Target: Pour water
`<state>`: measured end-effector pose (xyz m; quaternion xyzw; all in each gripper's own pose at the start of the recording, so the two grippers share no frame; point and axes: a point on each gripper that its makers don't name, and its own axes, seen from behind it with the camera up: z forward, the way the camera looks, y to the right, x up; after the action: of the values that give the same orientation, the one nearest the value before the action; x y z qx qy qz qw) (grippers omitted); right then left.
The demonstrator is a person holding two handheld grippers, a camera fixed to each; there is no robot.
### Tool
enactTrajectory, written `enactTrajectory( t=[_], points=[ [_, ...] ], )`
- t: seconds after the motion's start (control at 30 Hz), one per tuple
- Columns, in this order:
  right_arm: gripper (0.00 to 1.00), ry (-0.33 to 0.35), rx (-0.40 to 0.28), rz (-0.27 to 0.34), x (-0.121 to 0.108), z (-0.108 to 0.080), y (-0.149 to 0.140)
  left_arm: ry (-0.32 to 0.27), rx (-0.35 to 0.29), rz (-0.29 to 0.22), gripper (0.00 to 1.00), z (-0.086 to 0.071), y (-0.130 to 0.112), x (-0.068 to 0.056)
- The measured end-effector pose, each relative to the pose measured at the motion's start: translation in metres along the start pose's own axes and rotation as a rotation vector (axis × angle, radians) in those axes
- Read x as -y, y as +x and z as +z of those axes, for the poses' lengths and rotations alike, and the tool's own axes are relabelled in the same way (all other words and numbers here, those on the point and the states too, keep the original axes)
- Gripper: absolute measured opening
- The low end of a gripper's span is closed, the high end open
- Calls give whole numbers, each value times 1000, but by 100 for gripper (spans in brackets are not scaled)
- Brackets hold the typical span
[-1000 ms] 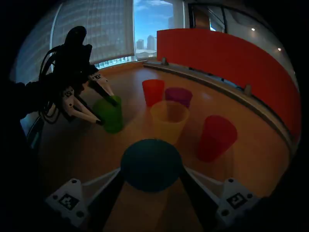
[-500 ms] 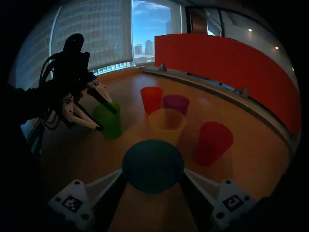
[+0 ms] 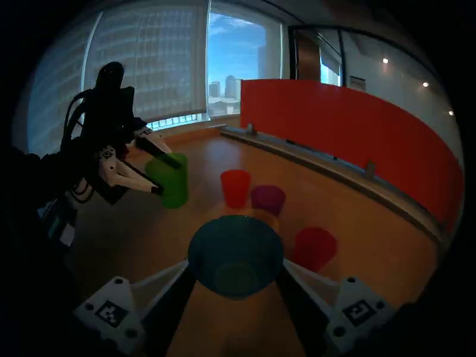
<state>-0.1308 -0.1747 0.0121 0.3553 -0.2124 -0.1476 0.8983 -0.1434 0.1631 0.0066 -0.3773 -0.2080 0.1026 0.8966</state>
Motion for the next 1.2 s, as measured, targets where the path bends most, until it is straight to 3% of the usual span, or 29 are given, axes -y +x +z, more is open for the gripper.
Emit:
enactTrajectory(
  t=[0.6, 0.9, 1.2],
  points=[
    [88, -40, -126, -43, 8, -45, 67, 107, -233, -4, 85, -63, 93, 7],
    [88, -47, -181, -33, 9, -56, 82, 110, -330, -42, 85, -77, 125, 0],
    [88, -52, -220, -31, 7, -62, 90, 116, -412, -97, 85, -81, 146, 0]
  ],
)
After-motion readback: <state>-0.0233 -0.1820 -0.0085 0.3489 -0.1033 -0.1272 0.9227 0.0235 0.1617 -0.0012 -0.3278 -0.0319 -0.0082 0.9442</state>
